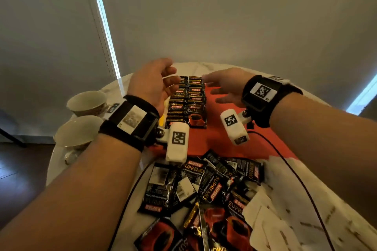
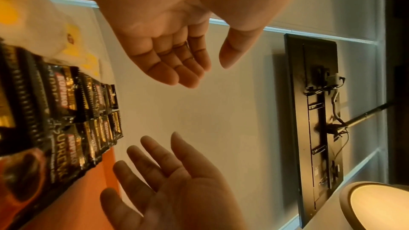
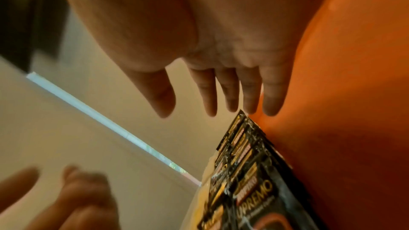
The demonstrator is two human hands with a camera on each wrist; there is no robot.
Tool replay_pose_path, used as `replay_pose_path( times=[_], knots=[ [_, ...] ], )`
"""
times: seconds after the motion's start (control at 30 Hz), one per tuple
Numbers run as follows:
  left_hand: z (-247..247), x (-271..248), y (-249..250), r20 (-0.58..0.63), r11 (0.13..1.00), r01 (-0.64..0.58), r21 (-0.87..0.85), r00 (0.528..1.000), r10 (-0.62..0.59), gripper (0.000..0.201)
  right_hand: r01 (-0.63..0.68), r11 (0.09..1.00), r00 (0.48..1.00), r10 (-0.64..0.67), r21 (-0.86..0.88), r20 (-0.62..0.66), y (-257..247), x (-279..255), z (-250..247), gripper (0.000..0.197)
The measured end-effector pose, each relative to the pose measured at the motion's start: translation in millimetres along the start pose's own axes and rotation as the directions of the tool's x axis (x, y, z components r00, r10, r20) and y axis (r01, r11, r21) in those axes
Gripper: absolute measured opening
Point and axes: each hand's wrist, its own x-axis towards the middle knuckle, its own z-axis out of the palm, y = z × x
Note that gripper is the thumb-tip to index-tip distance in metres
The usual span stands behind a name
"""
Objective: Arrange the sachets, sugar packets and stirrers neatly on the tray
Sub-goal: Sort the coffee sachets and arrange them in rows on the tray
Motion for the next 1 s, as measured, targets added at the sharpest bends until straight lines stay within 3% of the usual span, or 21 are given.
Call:
replay_pose_path(
  times=[0.17, 0.27, 0.4, 0.53, 0.63, 0.7, 0.8, 1.0],
  knots=[
    [0, -56, 11, 0.146, 0.972, -0.065, 0.226, 0.989, 0.033, 0.01, 0.074, 0.895, 0.99, -0.013, -0.44, 0.142, -8, -74, 2, 0.036],
    [-21, -100, 11, 0.231, 0.874, -0.107, 0.474, 0.973, -0.006, 0.007, 0.11, 0.756, 0.984, 0.009, -0.646, 0.179, -1, -110, 5, 0.041],
    [-53, -151, 12, 0.261, 0.619, -0.057, 0.783, 0.934, -0.244, 0.053, 0.106, 0.551, 0.985, 0.053, -0.827, 0.162, 12, -146, 8, 0.048],
    [-75, -183, 8, 0.147, 0.353, 0.047, 0.934, 0.851, -0.504, 0.096, 0.117, 0.42, 0.982, 0.086, -0.9, 0.168, 25, -172, 11, 0.052],
    [-82, -188, -2, 0.158, 0.208, -0.06, 0.976, 0.856, -0.492, 0.133, 0.153, 0.401, 0.972, 0.105, -0.903, 0.211, 32, -182, 19, 0.052],
    [-78, -190, -7, 0.174, 0.088, -0.151, 0.985, 0.876, -0.449, 0.142, 0.199, 0.401, 0.965, 0.08, -0.894, 0.25, 31, -186, 26, 0.051],
    [-75, -186, -9, 0.161, 0.04, -0.157, 0.987, 0.913, -0.374, 0.13, 0.268, 0.405, 0.951, 0.034, -0.874, 0.307, 31, -189, 38, 0.052],
    [-78, -178, -8, 0.111, 0.022, -0.108, 0.994, 0.959, -0.26, 0.067, 0.248, 0.361, 0.966, -0.024, -0.899, 0.257, 30, -183, 43, 0.045]
  ],
)
